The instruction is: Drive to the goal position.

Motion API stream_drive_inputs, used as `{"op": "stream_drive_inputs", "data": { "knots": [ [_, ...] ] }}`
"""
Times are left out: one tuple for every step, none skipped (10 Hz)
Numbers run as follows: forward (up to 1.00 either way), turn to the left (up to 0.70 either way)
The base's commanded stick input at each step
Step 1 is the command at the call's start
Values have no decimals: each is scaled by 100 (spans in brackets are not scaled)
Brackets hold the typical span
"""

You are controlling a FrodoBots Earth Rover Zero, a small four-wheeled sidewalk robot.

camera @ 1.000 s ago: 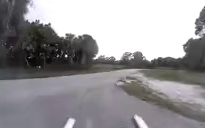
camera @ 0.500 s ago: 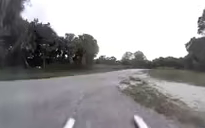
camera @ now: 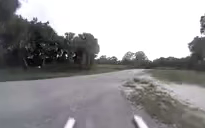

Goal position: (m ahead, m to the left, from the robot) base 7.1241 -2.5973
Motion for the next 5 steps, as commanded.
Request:
{"op": "stream_drive_inputs", "data": {
  "knots": [
    [85, 0],
    [85, 0],
    [85, 0],
    [85, 0],
    [85, 0]
  ]
}}
